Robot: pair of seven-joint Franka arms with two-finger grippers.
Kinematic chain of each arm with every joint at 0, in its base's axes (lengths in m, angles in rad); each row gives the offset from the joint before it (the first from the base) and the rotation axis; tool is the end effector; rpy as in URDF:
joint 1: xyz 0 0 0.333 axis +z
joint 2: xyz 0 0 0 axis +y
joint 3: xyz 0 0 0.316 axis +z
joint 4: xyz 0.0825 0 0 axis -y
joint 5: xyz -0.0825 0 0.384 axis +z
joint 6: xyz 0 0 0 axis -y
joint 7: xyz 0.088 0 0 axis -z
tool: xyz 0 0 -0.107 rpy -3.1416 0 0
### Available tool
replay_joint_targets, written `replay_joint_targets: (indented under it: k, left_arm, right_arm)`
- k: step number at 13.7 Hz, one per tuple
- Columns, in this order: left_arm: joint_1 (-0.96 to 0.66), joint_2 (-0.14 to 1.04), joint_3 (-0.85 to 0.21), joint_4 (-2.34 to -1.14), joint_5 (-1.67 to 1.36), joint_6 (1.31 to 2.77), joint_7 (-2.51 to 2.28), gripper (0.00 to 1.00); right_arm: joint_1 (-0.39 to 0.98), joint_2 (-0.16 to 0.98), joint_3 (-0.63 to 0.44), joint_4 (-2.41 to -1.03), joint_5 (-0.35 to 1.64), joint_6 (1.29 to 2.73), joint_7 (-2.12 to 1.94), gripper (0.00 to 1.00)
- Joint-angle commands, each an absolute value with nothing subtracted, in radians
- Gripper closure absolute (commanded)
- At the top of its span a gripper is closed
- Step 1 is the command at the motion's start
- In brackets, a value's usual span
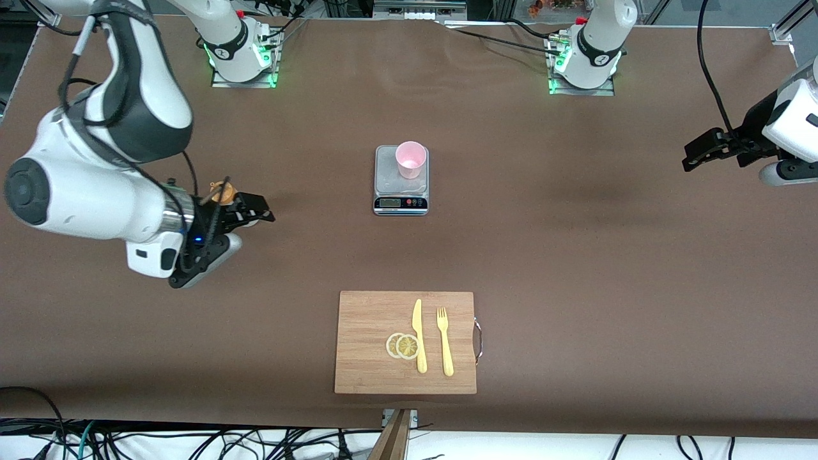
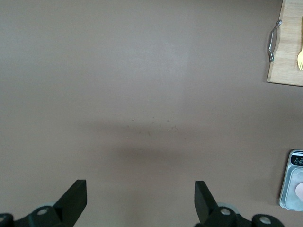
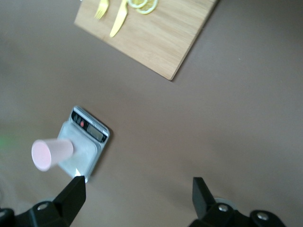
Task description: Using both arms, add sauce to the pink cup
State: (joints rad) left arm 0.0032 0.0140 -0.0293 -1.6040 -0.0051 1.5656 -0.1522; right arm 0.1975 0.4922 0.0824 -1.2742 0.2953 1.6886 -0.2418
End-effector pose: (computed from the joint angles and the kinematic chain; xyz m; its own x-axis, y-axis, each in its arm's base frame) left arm 0.5565 -0.0150 0.6006 0.9907 0.1258 -0.0526 0.1258 -0.9921 -0.0025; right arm 0.6636 0.2072 0.4713 0.8927 0.4507 -0.0029 0.4241 -0.8422 -0.3329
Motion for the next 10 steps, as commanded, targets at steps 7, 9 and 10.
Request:
replay_joint_targets:
  k: [7,9,10]
  left_arm:
    - [0.009,0.017,-0.029,-1.588,-0.018,1.562,-0.129,0.00]
    - [0.008,0.017,-0.029,-1.588,-0.018,1.562,-0.129,0.00]
    - [0.008,0.018,-0.029,-1.588,-0.018,1.562,-0.129,0.00]
  right_arm:
    - [0.213,0.480,0.103,-1.397,0.010,1.782,-0.069,0.00]
    - [0.210,0.472,0.103,-1.433,-0.032,1.834,-0.069,0.00]
    - [0.204,0.471,0.101,-1.431,-0.044,1.836,-0.069,0.00]
